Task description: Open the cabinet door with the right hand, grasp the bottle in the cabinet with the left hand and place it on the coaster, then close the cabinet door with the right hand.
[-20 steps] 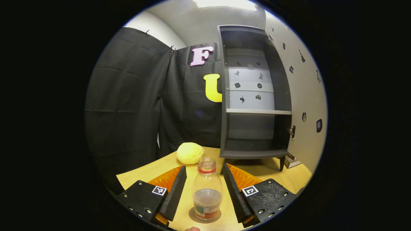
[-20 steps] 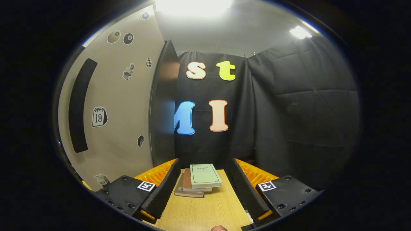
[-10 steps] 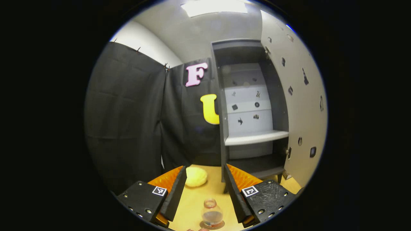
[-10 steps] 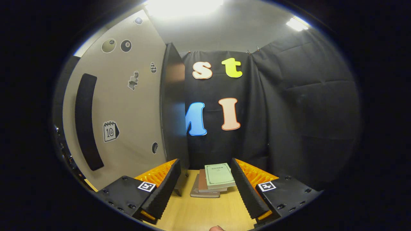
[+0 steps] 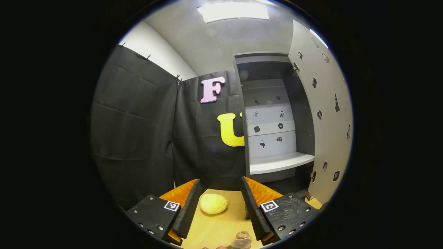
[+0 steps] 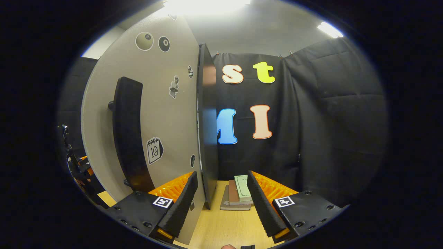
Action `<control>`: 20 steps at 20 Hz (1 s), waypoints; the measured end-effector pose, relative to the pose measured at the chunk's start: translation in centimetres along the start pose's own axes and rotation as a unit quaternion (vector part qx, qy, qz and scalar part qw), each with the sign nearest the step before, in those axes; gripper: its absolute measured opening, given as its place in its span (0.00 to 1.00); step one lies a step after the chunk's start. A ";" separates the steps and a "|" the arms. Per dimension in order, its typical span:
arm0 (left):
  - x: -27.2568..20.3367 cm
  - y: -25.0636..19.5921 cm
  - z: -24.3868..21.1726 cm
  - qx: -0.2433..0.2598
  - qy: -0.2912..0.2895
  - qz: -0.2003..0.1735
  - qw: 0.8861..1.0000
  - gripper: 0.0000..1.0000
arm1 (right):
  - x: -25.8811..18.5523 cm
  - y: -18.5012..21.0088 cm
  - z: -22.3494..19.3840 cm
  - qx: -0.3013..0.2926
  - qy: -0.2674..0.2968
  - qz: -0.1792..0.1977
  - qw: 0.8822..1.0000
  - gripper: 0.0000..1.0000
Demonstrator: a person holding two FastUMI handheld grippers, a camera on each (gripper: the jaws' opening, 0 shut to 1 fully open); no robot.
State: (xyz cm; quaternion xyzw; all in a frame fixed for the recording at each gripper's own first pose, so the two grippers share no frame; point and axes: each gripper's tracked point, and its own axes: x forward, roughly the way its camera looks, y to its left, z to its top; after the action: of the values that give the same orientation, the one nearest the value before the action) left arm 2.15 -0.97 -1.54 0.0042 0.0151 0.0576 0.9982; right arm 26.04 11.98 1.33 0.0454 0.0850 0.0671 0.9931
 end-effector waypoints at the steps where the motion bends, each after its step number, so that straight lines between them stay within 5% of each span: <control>1: 0.4 0.3 -0.1 -0.003 0.000 -0.004 1.000 0.67 | -0.1 0.1 -0.1 0.002 0.004 -0.006 1.000 0.91; 5: 1.5 1.6 -0.9 -0.014 0.009 -0.011 1.000 0.67 | 0.0 1.6 -0.3 0.014 0.013 -0.011 1.000 0.92; 20: 1.6 6.5 -2.9 -0.035 0.021 -0.021 0.999 0.65 | 2.0 13.6 0.3 -0.030 0.012 0.059 0.998 0.87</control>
State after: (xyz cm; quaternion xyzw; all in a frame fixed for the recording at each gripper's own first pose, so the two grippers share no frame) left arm 2.86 5.68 -4.38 -0.0321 0.0340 0.0374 0.9982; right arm 26.35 25.65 2.70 0.0195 0.0917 0.1291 0.9872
